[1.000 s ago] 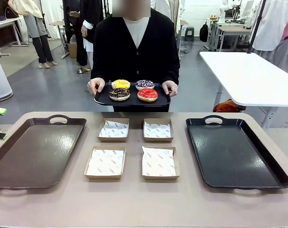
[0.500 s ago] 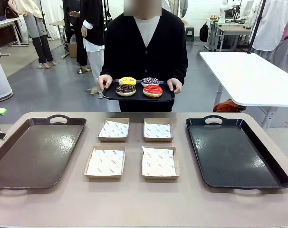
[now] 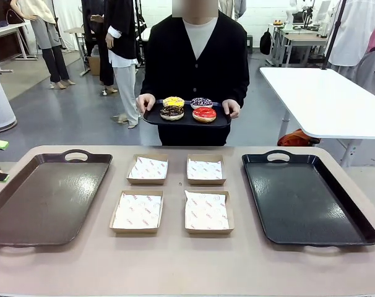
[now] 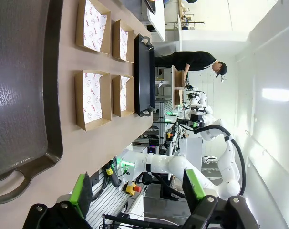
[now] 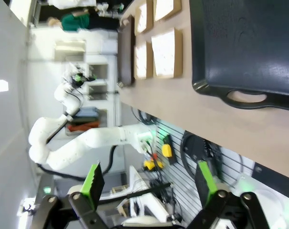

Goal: Individually package the donuts and arrange them on the tray.
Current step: Pick up one Paper togo box.

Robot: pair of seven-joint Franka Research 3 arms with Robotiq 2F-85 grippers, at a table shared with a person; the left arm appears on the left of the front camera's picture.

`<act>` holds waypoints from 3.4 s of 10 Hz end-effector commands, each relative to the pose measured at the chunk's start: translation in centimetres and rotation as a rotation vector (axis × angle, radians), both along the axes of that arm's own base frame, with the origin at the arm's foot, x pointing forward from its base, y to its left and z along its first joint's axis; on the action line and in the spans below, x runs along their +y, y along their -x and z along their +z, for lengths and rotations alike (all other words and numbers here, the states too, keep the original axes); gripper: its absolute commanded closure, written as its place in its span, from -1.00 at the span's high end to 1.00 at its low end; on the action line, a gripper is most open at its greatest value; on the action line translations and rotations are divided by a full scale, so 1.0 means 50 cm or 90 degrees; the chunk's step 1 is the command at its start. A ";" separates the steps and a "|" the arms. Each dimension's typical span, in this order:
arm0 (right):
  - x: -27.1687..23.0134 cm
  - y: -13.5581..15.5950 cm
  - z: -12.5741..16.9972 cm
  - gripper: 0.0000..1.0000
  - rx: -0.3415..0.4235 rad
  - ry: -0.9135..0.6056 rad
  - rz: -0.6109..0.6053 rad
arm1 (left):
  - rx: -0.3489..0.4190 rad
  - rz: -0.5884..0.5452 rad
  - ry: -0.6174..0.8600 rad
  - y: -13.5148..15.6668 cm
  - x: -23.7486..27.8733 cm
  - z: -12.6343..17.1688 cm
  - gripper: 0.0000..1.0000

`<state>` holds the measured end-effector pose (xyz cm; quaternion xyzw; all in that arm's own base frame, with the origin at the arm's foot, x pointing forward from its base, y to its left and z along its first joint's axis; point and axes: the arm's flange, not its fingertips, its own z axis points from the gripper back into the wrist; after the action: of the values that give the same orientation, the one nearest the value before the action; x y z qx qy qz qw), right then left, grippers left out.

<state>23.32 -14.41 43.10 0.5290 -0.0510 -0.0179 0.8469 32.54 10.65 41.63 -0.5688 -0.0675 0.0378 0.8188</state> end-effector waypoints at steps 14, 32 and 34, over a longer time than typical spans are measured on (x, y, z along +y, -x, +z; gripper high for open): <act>0.722 -0.601 0.020 1.00 -0.049 0.603 -0.005 | -0.001 -0.002 0.005 -0.001 0.002 0.001 1.00; 0.826 -0.685 -0.061 1.00 -0.034 0.645 -0.018 | -0.001 -0.002 0.005 -0.001 0.002 0.001 1.00; 0.838 -0.721 -0.102 1.00 -0.014 0.672 -0.027 | -0.001 -0.002 0.005 -0.001 0.002 0.001 1.00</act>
<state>57.69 26.88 38.52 0.0529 -0.0717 0.0180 0.9959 32.57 10.69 41.56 -0.5694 -0.0666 0.0387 0.8184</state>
